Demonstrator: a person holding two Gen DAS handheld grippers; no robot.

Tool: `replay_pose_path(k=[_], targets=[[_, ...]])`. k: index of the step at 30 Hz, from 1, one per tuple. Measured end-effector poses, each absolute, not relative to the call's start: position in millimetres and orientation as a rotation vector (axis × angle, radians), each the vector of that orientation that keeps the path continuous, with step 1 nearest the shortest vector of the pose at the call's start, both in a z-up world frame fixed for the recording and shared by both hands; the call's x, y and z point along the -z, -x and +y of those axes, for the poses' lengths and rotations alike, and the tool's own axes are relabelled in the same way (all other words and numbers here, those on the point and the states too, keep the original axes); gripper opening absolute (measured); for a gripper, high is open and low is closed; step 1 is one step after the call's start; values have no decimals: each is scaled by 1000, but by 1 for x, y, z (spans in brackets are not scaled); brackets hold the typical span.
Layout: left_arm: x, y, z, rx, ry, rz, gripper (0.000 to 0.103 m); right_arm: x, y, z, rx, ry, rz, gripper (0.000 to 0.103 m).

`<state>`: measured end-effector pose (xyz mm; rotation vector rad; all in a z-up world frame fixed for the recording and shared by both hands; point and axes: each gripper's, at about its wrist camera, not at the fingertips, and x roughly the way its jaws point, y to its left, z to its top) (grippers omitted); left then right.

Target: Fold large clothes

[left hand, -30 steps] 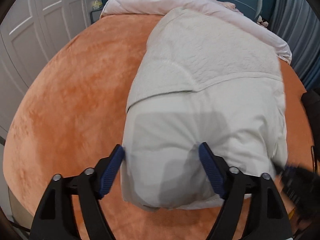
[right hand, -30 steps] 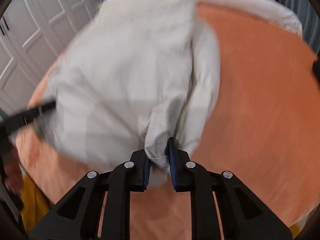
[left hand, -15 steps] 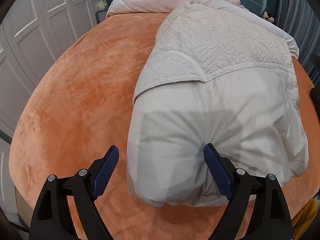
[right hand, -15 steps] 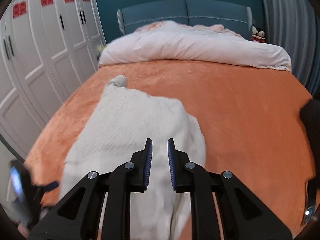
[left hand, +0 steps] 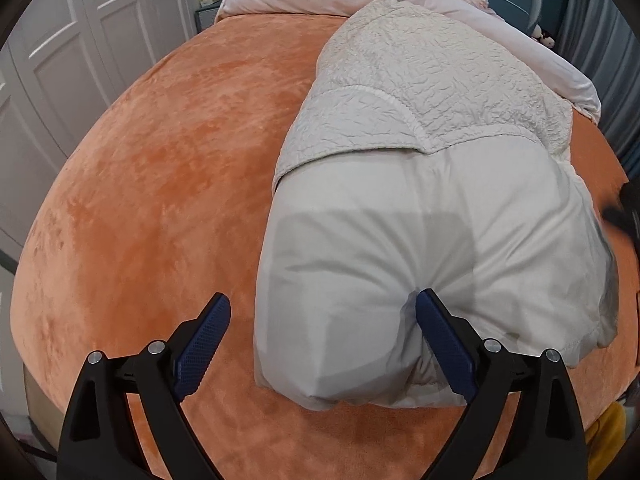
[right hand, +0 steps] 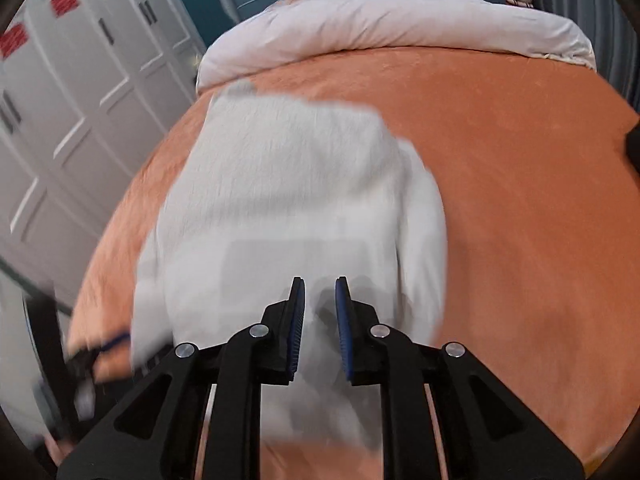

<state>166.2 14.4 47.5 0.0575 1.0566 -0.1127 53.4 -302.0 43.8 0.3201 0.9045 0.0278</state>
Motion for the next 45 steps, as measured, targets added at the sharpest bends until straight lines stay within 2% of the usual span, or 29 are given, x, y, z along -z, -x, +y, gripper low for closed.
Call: replay_pose_path(k=[4,16,20,25,35,45], targets=[[-52,-160,6,70,-81,1053,94,17,-44,-283,16,-248,1078,12],[-70,-94,-7,44,-109,1019,91,-22,36,-280,69,-224,918,17],[-66,-67,-16,58,-127,1002,91,-22,66,-283,120,-174,872,32],[-48,-38,-23,65,-123,1011,91,-1,84,-285,168,-150,881,38],[-32,-14,-21,58,-111,971,91,8,111,-277,192,-171,866,65],[-2,-8,-15,47,-111,998,91,35,112,-255,191,-126,891,73]])
